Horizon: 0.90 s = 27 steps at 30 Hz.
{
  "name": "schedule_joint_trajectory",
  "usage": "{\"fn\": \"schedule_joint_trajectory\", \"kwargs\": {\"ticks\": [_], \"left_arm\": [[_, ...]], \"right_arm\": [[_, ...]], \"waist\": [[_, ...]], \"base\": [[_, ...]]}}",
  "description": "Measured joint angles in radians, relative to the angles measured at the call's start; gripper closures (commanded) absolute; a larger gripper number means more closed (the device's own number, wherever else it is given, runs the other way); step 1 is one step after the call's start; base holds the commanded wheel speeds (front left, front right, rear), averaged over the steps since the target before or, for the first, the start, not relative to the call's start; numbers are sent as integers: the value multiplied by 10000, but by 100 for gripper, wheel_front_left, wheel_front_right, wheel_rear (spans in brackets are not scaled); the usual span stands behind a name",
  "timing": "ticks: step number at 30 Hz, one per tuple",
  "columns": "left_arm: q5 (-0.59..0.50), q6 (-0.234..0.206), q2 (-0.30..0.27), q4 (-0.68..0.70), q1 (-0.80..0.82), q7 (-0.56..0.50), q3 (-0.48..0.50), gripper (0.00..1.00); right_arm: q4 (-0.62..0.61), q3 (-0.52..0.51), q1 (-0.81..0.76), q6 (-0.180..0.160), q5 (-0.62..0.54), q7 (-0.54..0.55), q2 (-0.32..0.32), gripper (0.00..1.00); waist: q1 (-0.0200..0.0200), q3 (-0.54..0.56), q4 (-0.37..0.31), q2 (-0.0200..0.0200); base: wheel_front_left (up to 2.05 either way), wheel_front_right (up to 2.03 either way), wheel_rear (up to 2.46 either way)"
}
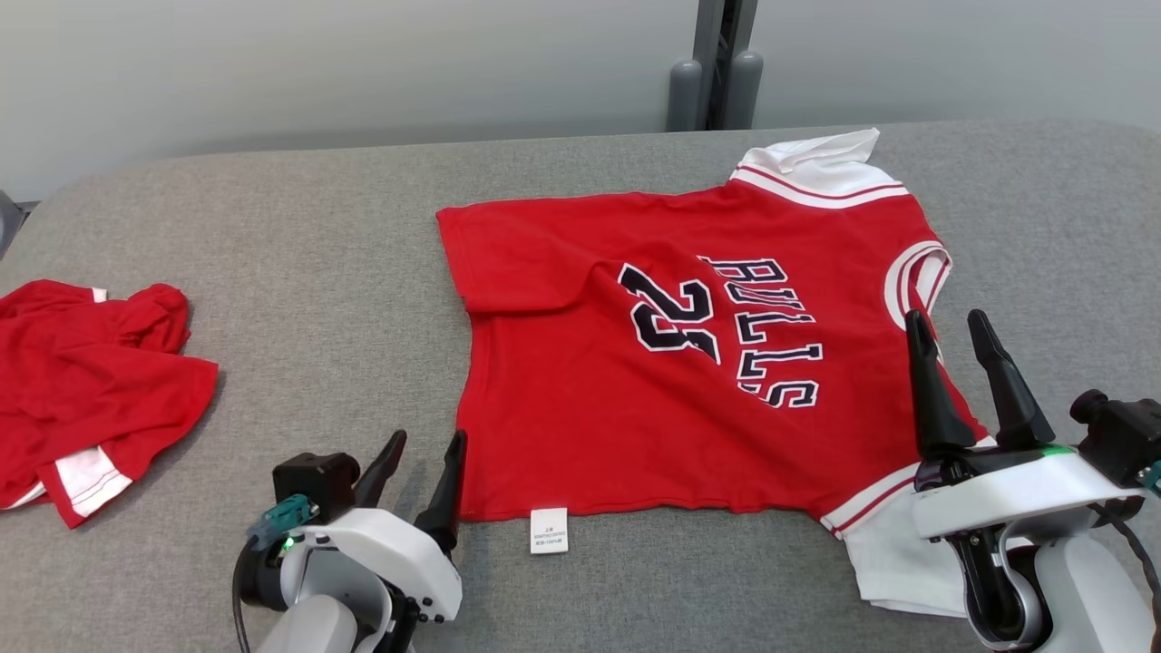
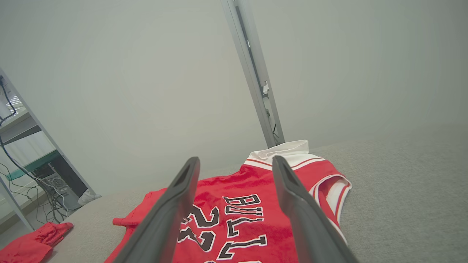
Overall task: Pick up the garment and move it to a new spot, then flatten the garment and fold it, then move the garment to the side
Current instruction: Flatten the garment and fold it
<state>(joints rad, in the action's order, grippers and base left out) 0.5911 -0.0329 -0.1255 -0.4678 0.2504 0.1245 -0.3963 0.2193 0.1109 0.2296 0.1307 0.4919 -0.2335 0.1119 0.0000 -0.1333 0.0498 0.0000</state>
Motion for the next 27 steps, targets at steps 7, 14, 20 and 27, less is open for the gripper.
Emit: {"fn": "schedule_joint_trajectory", "kwargs": {"ticks": [7, 14, 20, 27], "left_arm": [[81, -391, -27, 58, -387, -959, -201, 0], [182, -552, -75, 242, -681, -1764, -437, 0], [249, -777, -144, 297, -829, -2080, -454, 0], [382, -802, -94, 349, -803, -2059, -395, 0]], "right_arm": [[-6, -44, 6, 0, 15, -17, -82, 0], [67, -155, 5, 0, 109, -67, -159, 0], [171, -102, 5, 0, 111, -136, -226, 0], [228, -73, 13, 0, 140, -213, -261, 0]], "waist": [[0, -63, -121, 0], [0, -48, -160, 1], [0, 23, -265, 0], [0, -64, -418, 0]], "base": [[0, 0, 0], [0, 0, 0], [0, 0, 0], [0, 0, 0]]}}
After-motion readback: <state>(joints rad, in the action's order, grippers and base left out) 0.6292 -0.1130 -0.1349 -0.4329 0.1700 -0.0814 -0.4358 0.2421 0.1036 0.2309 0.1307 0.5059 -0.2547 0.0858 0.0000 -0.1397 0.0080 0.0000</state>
